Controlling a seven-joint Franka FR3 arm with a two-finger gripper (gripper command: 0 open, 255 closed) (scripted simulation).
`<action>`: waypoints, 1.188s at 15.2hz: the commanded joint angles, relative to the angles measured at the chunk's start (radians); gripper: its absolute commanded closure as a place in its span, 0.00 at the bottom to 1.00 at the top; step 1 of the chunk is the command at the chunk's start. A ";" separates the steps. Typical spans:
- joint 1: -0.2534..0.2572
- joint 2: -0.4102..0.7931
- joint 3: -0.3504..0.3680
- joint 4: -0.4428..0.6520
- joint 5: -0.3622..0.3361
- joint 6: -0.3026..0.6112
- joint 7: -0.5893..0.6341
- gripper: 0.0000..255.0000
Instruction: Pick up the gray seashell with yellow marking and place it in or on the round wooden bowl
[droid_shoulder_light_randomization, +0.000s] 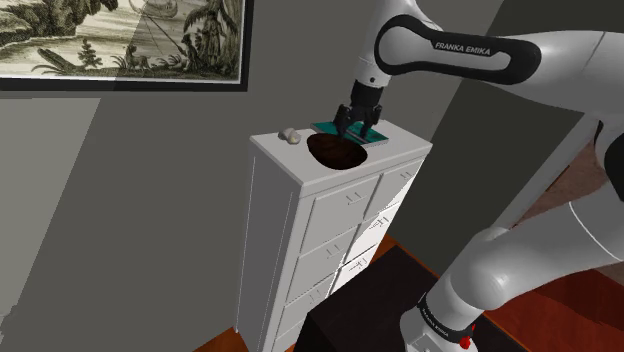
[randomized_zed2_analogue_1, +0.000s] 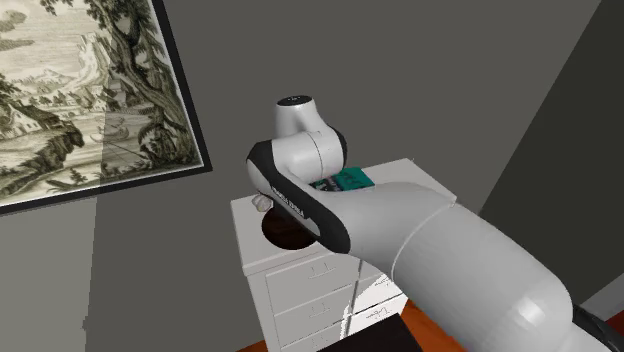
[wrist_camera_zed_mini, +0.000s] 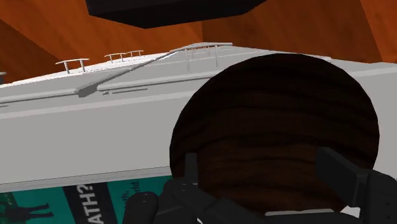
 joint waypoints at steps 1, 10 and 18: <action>0.006 0.086 0.015 0.080 0.005 0.001 0.018 0.00; 0.036 0.459 0.064 0.478 -0.005 -0.047 0.081 0.00; 0.052 0.582 0.074 0.565 -0.015 -0.018 0.100 0.00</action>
